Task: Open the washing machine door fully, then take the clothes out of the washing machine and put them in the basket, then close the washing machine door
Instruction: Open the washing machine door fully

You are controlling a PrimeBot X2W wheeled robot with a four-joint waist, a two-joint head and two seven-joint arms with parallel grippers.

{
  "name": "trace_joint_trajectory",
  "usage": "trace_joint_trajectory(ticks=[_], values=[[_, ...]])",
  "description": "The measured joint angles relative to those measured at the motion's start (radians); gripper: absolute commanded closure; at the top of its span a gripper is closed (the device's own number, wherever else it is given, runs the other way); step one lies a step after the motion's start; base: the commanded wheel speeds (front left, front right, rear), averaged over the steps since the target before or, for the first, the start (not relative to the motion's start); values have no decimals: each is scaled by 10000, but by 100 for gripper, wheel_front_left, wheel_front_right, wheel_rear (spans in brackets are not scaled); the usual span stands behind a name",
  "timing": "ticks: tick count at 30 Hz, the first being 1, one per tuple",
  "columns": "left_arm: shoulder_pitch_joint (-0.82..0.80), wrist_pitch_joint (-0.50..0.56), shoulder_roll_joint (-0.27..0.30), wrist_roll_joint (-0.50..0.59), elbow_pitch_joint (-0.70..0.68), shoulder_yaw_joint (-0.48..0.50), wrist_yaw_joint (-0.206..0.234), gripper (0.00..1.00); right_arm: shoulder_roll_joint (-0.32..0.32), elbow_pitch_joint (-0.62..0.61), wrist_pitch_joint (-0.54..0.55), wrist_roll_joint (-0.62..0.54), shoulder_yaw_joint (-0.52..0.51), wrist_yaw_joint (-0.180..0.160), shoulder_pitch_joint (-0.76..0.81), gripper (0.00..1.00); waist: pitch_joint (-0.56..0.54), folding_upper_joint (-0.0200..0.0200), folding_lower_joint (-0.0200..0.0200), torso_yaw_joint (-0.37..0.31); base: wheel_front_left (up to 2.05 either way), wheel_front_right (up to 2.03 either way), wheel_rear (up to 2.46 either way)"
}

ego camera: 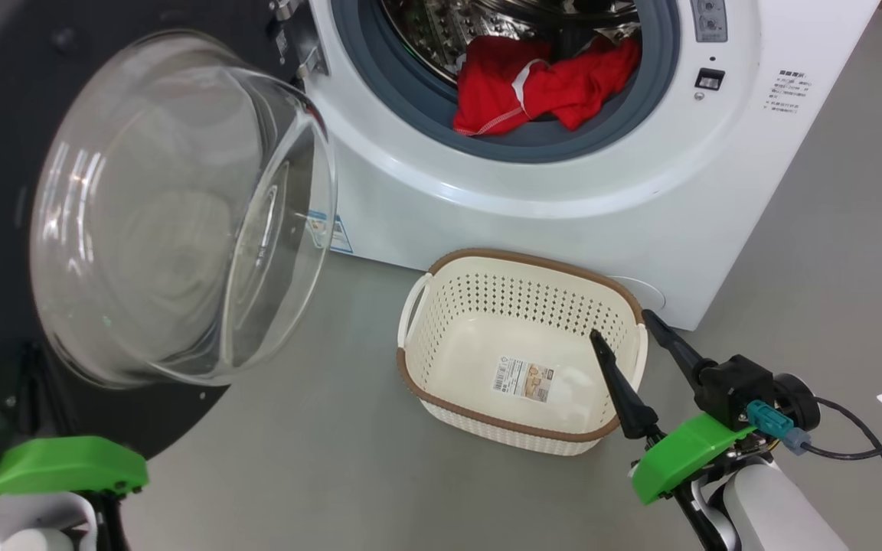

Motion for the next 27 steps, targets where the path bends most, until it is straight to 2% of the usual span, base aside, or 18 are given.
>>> trace_joint_trajectory(ticks=[27], values=[[-1617, -276, 734, -96, 1998, 1751, -443, 100, -12, 84, 0, -426, 132, 0, -298, 0, 848, 0, 0, -344, 0, 0, 0]])
